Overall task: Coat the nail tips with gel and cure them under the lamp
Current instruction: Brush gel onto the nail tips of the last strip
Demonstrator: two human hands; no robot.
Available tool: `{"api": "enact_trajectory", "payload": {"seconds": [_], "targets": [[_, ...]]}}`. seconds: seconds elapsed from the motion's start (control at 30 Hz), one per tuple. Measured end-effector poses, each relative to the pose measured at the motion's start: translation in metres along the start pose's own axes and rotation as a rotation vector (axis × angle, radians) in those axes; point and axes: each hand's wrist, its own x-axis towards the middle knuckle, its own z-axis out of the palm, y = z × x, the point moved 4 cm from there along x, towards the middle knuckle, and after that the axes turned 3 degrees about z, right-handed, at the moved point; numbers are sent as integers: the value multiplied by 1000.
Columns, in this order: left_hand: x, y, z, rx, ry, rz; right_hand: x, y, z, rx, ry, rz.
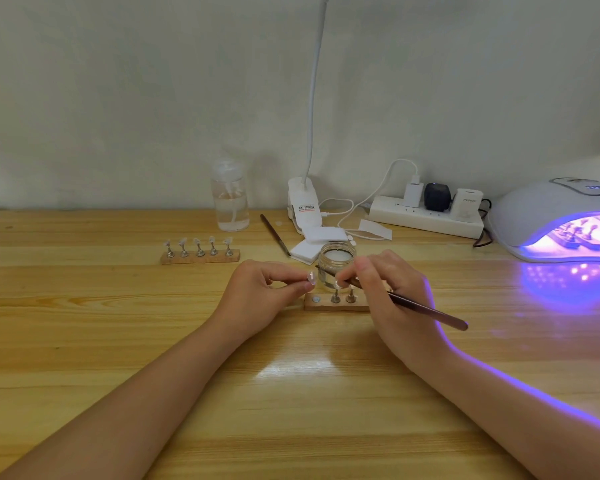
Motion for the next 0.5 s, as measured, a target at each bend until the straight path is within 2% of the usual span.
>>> {"api": "enact_trajectory", "payload": {"seconds": [0.1, 0.3, 0.5], "targets": [[0, -1, 0, -32, 3, -21, 0, 0, 2, -8, -19, 9], [0, -2, 0, -50, 5, -40, -4, 1, 1, 140, -57, -12], [0, 5, 0, 4, 2, 33, -1, 3, -2, 102, 30, 64]]}}
